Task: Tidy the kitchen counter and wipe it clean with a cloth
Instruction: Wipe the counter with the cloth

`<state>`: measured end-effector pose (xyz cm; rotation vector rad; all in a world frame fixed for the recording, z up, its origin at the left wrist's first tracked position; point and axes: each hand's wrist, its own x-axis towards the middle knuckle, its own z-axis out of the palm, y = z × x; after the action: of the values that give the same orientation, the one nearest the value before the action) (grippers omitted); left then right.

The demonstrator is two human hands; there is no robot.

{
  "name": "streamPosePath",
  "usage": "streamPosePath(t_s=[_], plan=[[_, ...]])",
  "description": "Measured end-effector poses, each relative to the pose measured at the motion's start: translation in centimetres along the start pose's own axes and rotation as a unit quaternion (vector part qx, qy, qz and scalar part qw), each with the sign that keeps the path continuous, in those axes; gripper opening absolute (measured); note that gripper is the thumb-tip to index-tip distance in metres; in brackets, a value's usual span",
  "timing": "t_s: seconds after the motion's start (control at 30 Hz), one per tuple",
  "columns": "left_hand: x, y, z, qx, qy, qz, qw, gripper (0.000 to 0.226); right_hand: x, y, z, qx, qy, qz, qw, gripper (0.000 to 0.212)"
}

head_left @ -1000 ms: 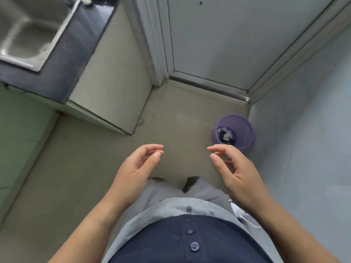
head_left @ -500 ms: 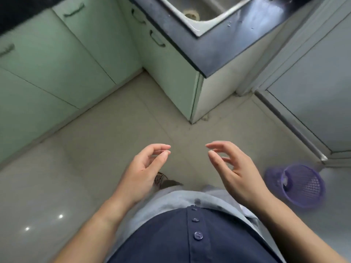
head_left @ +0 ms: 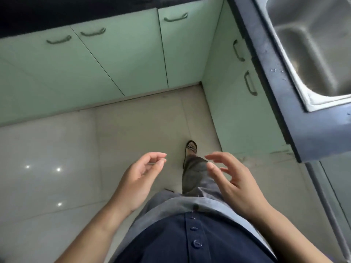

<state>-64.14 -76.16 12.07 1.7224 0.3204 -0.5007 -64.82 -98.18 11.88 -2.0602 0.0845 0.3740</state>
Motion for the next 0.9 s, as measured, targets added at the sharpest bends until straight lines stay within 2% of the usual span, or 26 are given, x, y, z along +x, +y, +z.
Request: streamPosePath(t_s=[0.2, 0.37, 0.57, 0.73, 0.83, 0.9], plan=[[9.6, 5.5, -2.6, -0.021, 0.064, 0.016, 0.998, 0.017, 14.1, -4.6, -3.2, -0.035, -0.04, -0.054, 0.997, 0.042], [15.9, 9.0, -5.0, -0.028, 0.111, 0.038, 0.993, 0.034, 23.2, -8.2, -5.0, -0.053, -0.073, -0.087, 0.992, 0.043], [22.3, 11.2, -8.9, -0.023, 0.136, 0.027, 0.99, 0.034, 31.5, -11.5, -3.7, -0.079, -0.113, -0.104, 0.985, 0.04], [30.4, 14.4, -14.0, 0.006, 0.13, 0.04, 0.991, 0.017, 40.7, -15.7, -1.5, -0.106, -0.102, -0.142, 0.979, 0.039], [35.8, 17.2, -17.8, 0.062, 0.102, 0.056, 0.991, 0.02, 46.0, -19.1, -0.6, -0.107, -0.081, -0.156, 0.979, 0.038], [39.6, 18.7, -20.5, 0.138, 0.075, 0.062, 0.986, 0.025, 49.2, -21.0, -0.2, -0.106, -0.072, -0.161, 0.979, 0.038]])
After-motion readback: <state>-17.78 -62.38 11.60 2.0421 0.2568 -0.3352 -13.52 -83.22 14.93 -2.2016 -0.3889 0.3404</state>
